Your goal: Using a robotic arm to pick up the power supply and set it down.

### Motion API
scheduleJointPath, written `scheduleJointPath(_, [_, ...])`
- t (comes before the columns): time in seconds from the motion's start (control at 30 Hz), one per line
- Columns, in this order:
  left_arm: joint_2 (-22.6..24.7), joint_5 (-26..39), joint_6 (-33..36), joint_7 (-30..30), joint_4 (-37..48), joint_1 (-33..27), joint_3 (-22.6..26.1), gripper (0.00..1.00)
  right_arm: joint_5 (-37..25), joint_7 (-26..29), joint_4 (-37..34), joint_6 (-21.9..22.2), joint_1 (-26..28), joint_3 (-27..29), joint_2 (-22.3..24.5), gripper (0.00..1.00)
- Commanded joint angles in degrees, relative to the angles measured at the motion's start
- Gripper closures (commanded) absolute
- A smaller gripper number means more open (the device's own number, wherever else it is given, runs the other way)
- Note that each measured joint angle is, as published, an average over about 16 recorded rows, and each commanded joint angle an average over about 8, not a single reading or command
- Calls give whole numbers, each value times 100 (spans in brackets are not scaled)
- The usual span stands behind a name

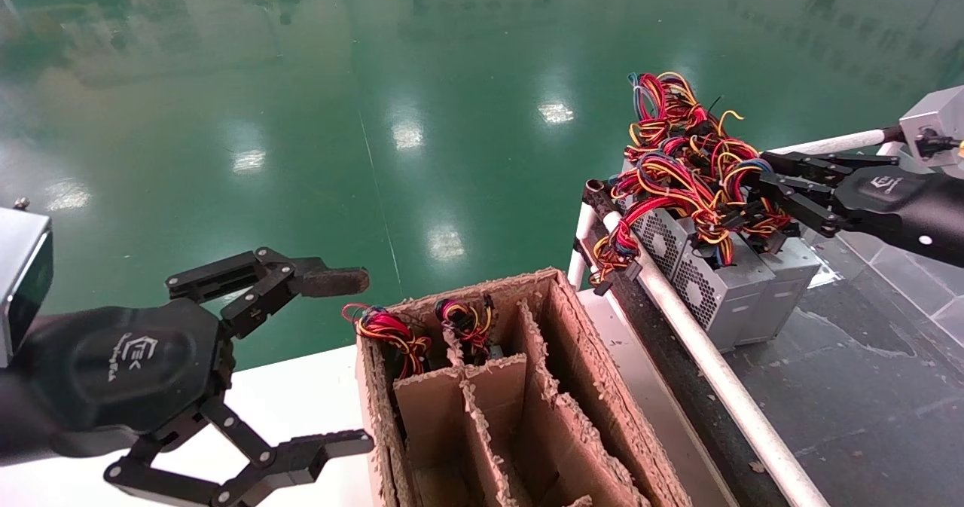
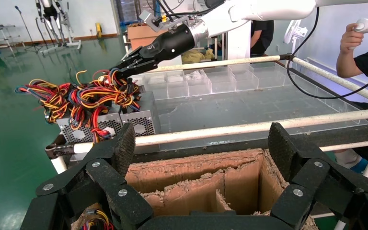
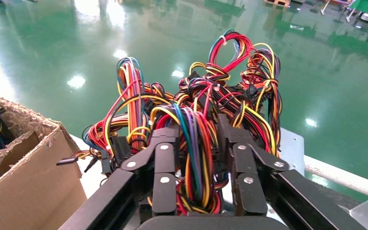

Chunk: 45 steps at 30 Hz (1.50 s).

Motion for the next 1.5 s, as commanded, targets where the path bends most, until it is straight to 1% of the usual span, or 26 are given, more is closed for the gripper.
scheduleJointPath(0.03, [0,0,0,0,0,0,0,0,0,-1,-9,1,3,0,14,0])
scheduleJointPath(0.6, [-1,-1,-1,1,0,0,2,0,58,55,21,-281,80,41,191,0])
scheduleJointPath(0.83, [-1,-1,-1,1,0,-1,2,0,-108,4,72,-402,93,-75,245,0])
scheduleJointPath(0.93, [-1,-2,-1,1,0,-1,2,0,-208,-44,62,-329,110,-143,267,0])
scheduleJointPath(1.13, [-1,-2,-1,1,0,-1,3,0,-314,-184,-10,-1,135,-214,319,0])
scheduleJointPath(1.23, [-1,-2,-1,2,0,-1,3,0,-286,-166,-50,31,139,-194,368,0])
scheduleJointPath(1.5, [-1,-2,-1,2,0,-1,4,0,-84,-12,-33,-392,210,-53,609,0])
